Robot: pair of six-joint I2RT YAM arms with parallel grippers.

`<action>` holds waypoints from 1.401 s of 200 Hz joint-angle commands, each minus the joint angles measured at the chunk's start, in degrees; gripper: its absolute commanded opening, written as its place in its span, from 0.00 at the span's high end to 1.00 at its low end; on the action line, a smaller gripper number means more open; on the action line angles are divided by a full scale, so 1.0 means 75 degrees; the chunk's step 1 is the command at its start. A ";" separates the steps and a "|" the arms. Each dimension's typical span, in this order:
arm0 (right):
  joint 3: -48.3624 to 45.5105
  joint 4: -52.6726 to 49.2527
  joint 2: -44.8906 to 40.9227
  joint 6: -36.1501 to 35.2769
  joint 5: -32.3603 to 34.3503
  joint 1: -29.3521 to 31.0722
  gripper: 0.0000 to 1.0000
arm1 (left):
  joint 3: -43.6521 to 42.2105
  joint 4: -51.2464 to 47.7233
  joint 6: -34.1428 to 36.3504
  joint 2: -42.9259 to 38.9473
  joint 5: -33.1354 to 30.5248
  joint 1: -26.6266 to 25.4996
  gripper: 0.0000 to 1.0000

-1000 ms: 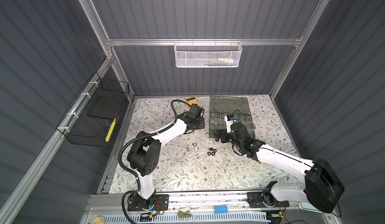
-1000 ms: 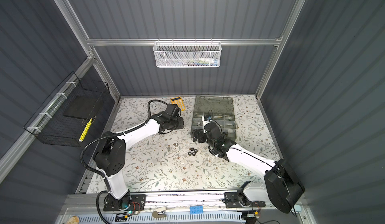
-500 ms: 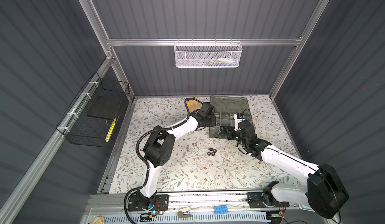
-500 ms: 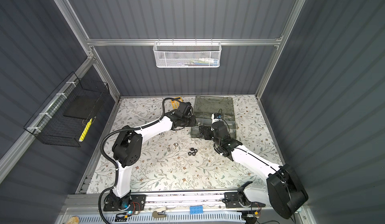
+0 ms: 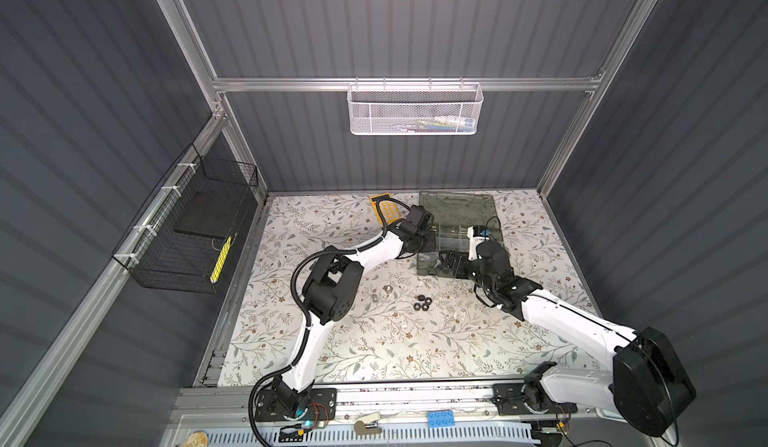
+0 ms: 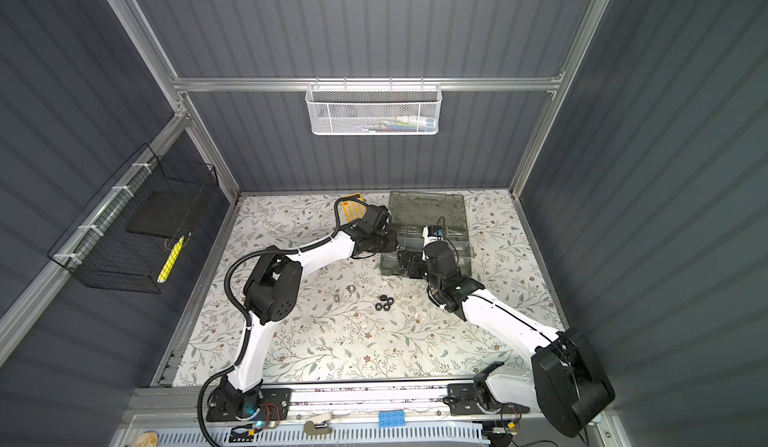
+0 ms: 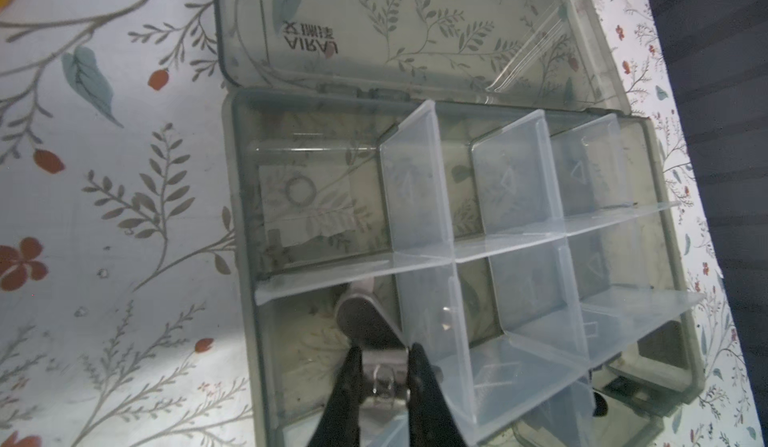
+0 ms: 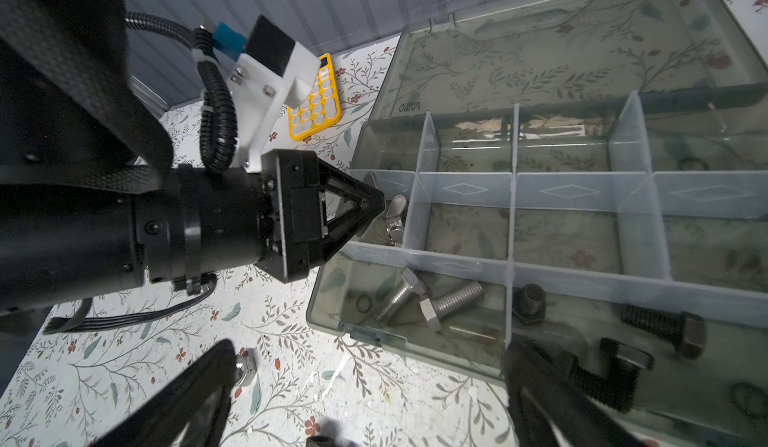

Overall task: Sort the screws and nuts into containers
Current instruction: 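Lower the wing nut into the nearest compartment and open the left gripper, then return the left gripper to the wing nuts while the right moves toward hex nuts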

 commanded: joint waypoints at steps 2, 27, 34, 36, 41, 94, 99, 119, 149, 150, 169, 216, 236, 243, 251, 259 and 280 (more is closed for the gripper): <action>-0.0085 0.0045 -0.0068 0.0091 -0.0065 -0.0021 0.01 | 0.0294 0.0035 -0.0093 0.0176 0.0127 -0.0050 0.86; -0.0069 0.0045 -0.0021 0.0109 -0.0085 -0.0025 0.01 | 0.0262 0.0051 -0.0130 0.0202 0.0184 -0.0051 0.83; -0.0073 0.0045 -0.0030 0.0112 -0.0085 -0.0033 0.01 | 0.0239 0.0059 -0.0142 0.0200 0.0186 -0.0049 0.83; -0.0076 0.0045 -0.0030 0.0112 -0.0082 -0.0033 0.01 | 0.0227 0.0063 -0.0144 0.0195 0.0186 -0.0050 0.82; -0.0070 0.0045 -0.0030 0.0112 -0.0085 -0.0026 0.01 | 0.0217 0.0064 -0.0141 0.0180 0.0192 -0.0042 0.81; -0.0077 0.0045 -0.0016 0.0121 -0.0107 -0.0027 0.01 | 0.0093 0.0007 -0.0107 -0.0052 0.0129 -0.0055 0.69; -0.0077 0.0045 -0.0030 0.0123 -0.0103 -0.0025 0.01 | 0.0070 0.0005 -0.0107 -0.0087 0.0127 -0.0062 0.68; -0.0077 0.0045 -0.0020 0.0123 -0.0101 -0.0025 0.01 | -0.0021 0.0009 -0.0097 -0.0239 0.0093 -0.0062 0.64; -0.0072 0.0036 -0.0022 0.0120 -0.0129 -0.0029 0.01 | -0.0251 -0.0013 -0.0041 -0.0573 -0.0045 -0.0062 0.58; -0.0074 0.0035 -0.0026 0.0122 -0.0131 -0.0031 0.01 | -0.0262 -0.0015 -0.0038 -0.0590 -0.0047 -0.0062 0.57; -0.0076 0.0045 -0.0036 0.0124 -0.0140 -0.0021 0.01 | -0.0407 -0.0055 0.0027 -0.0788 -0.0178 -0.0063 0.54; -0.0085 0.0057 -0.0040 0.0130 -0.0162 -0.0022 0.01 | -0.0658 -0.0176 0.0186 -0.1277 -0.0433 -0.0057 0.43; -0.0088 0.0068 -0.0037 0.0115 -0.0223 -0.0022 0.01 | -0.0786 -0.0234 0.0245 -0.1497 -0.0565 -0.0050 0.36; -0.0085 0.0069 -0.0036 0.0105 -0.0256 -0.0026 0.01 | -0.0842 -0.0262 0.0271 -0.1572 -0.0625 -0.0051 0.32; -0.0082 0.0091 -0.0040 0.0099 -0.0289 -0.0024 0.01 | -0.0907 -0.0292 0.0292 -0.1674 -0.0696 -0.0051 0.29; -0.0087 0.0103 -0.0029 0.0082 -0.0328 -0.0020 0.01 | -0.0969 -0.0321 0.0334 -0.1759 -0.0776 -0.0045 0.26; -0.0085 0.0159 0.0007 0.0027 -0.0389 0.0041 0.01 | -0.1186 -0.0412 0.0406 -0.2037 -0.0959 -0.0040 0.18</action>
